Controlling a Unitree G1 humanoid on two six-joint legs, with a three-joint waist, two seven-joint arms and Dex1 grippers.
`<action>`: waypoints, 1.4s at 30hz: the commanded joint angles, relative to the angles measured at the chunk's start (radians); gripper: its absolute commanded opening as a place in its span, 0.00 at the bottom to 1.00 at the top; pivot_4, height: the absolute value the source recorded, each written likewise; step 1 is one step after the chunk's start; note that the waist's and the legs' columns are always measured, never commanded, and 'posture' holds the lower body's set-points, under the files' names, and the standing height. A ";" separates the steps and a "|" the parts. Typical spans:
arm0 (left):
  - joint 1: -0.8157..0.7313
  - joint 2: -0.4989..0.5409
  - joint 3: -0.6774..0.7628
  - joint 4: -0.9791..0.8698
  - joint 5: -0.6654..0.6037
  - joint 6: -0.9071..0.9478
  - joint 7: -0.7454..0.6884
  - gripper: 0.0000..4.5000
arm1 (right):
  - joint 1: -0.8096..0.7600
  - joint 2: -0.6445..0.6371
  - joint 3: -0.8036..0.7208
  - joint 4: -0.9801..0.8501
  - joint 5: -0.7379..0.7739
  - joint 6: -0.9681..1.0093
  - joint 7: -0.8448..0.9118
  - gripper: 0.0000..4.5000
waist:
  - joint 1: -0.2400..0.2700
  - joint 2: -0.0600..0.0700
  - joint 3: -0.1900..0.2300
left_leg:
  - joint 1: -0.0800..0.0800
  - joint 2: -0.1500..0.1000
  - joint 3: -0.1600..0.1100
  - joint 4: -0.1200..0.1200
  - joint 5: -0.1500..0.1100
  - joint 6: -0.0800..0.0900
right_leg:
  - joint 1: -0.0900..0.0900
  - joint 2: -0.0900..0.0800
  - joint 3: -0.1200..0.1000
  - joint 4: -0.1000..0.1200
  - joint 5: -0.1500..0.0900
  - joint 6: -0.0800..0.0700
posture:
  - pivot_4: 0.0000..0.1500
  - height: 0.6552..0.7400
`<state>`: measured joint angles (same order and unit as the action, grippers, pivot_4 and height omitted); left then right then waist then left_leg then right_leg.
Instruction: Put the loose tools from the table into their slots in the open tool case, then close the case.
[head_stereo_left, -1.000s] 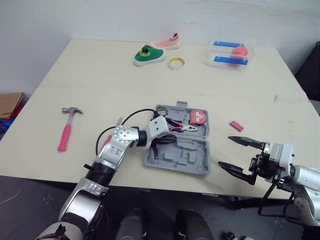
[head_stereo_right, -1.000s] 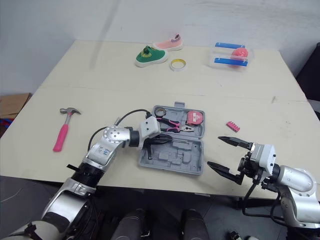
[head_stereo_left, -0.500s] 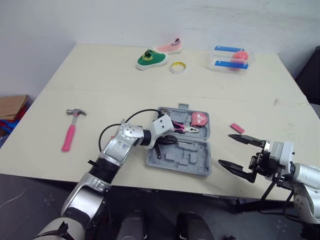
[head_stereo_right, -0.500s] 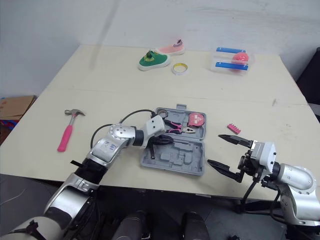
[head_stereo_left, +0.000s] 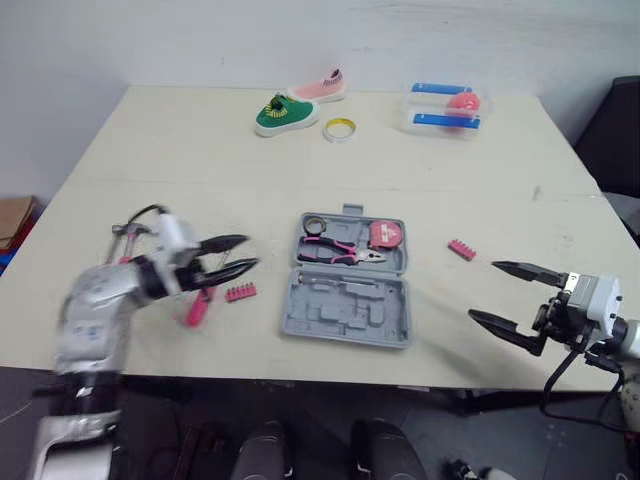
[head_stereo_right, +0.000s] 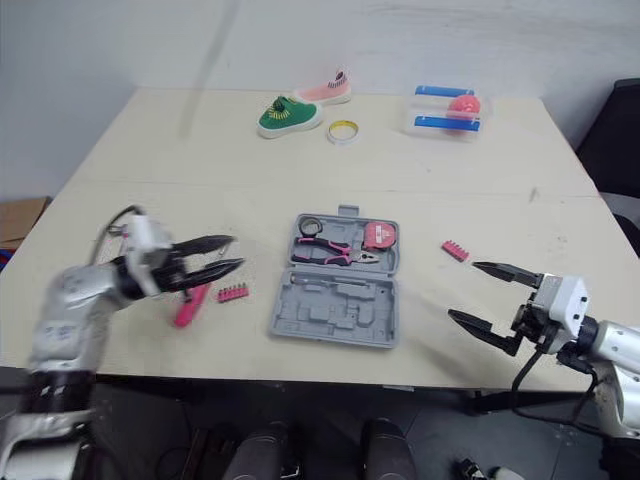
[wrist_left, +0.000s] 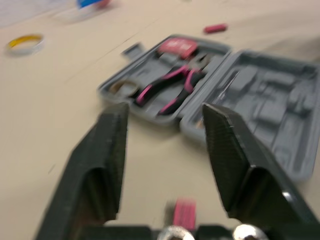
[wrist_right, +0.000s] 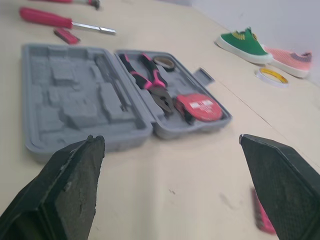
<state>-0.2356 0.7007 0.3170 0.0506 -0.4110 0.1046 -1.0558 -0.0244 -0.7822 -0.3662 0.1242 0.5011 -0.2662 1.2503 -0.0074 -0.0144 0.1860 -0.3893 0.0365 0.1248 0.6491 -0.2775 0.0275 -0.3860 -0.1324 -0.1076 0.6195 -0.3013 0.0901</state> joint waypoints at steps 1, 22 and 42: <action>0.062 0.078 0.175 0.026 -0.024 -0.069 0.010 0.86 | -0.007 -0.032 -0.058 0.044 -0.001 -0.052 0.015 1.00 | 0.003 -0.001 0.001 | 0.000 0.000 0.000 0.000 0.000 0.000 | 0.000 0.000 0.000 0.000 0.000 0.000 | 1.00 1.00; 0.256 0.259 0.561 0.555 -0.067 -0.122 0.198 1.00 | -0.038 -0.069 -0.107 0.425 -0.012 -0.215 0.062 1.00 | -0.001 0.000 0.002 | -0.001 0.002 0.000 -0.014 -0.005 -0.010 | -0.007 -0.003 0.005 -0.006 -0.002 -0.004 | 1.00 1.00; -0.009 0.258 0.113 0.173 -0.007 0.750 0.592 1.00 | -0.144 0.174 0.187 -0.290 0.138 0.074 0.035 1.00 | -0.017 -0.001 0.003 | 0.001 0.002 0.002 -0.017 0.004 -0.018 | -0.009 0.000 0.003 0.002 -0.003 -0.005 | 1.00 1.00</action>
<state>-0.2285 0.9433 0.4417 0.1945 -0.4616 0.8776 -0.4856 -0.1631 -0.6085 -0.1721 -0.1274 0.6240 -0.1937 1.2775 -0.0249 -0.0158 0.1887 -0.3888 0.0379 0.1273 0.6317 -0.2727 0.0082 -0.3956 -0.1326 -0.1044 0.6213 -0.3040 0.0853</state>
